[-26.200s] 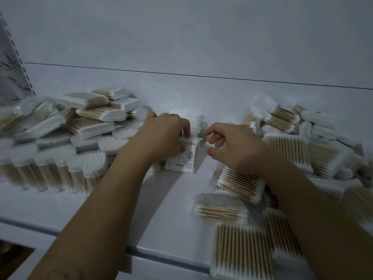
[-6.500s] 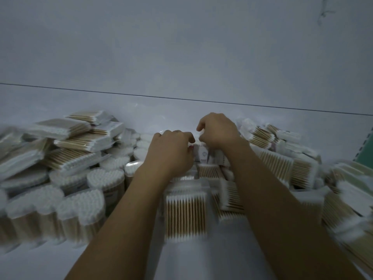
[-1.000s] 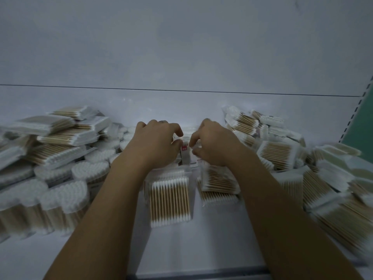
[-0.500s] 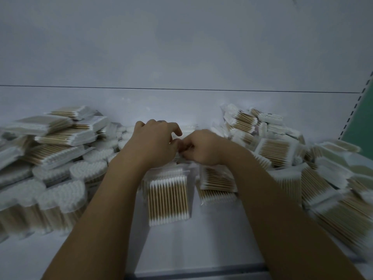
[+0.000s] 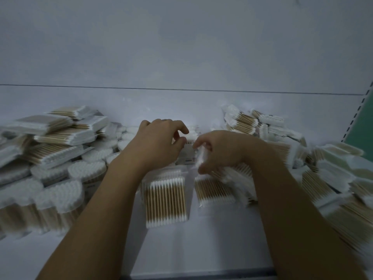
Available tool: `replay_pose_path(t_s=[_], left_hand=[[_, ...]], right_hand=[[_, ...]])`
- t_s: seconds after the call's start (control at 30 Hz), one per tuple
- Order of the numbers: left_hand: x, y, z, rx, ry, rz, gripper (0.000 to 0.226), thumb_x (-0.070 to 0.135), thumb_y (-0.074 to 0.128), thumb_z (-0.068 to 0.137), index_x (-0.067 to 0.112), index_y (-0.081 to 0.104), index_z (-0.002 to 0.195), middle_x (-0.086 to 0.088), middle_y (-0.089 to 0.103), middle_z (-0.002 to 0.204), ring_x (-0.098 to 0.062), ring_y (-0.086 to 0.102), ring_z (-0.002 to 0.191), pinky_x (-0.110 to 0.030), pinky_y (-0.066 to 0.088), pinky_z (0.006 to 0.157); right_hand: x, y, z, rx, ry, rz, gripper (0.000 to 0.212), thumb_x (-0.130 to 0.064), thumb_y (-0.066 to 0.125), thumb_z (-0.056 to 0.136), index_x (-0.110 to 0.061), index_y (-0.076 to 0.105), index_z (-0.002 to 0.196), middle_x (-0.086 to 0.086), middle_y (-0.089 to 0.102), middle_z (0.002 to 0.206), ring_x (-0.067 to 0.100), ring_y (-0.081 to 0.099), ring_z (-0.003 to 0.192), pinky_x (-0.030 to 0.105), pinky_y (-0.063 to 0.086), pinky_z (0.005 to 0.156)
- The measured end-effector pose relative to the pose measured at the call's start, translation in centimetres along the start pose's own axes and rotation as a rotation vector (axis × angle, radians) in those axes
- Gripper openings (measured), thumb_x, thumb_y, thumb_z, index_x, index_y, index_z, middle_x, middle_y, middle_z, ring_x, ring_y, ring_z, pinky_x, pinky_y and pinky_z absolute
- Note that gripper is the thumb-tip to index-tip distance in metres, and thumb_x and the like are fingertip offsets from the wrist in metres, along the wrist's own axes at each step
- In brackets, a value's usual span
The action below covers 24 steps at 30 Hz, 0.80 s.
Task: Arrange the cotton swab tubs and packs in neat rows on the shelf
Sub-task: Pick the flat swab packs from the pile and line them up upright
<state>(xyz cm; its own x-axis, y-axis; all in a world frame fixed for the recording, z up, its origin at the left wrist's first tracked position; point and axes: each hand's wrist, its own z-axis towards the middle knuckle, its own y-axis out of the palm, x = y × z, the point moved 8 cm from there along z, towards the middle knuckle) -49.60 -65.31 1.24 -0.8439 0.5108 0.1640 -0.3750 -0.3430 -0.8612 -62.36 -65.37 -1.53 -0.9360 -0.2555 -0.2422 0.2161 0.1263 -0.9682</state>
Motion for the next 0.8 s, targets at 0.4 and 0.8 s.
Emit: replay_pose_path(t_s=[0.4,0.8], left_hand=[[-0.2,-1.2,0.0,0.117,-0.085,-0.091,0.076,0.065,0.049,0.086,0.033,0.022,0.149,0.009,0.054,0.135,-0.013,0.05,0.122,-0.041,0.026,0.104],[-1.5,-2.4,0.2,0.193,-0.145,-0.498,0.012,0.029,0.056,0.097,0.027,0.053,0.108,0.012,0.067,0.092,-0.003,0.064,0.085,-0.012,0.044,0.067]], right_hand=[[1.3,-4.6,-0.5,0.52,-0.173,1.306,0.028,-0.009,0.051,0.098,-0.017,0.064,0.121,0.011,0.072,0.107,0.022,0.068,0.095,0.04,0.057,0.087],[-1.6,-4.8,-0.9,0.463,-0.337,1.514,0.025,-0.011,0.048,0.099,-0.009,0.062,0.119,0.013,0.072,0.105,0.024,0.071,0.093,0.037,0.06,0.075]])
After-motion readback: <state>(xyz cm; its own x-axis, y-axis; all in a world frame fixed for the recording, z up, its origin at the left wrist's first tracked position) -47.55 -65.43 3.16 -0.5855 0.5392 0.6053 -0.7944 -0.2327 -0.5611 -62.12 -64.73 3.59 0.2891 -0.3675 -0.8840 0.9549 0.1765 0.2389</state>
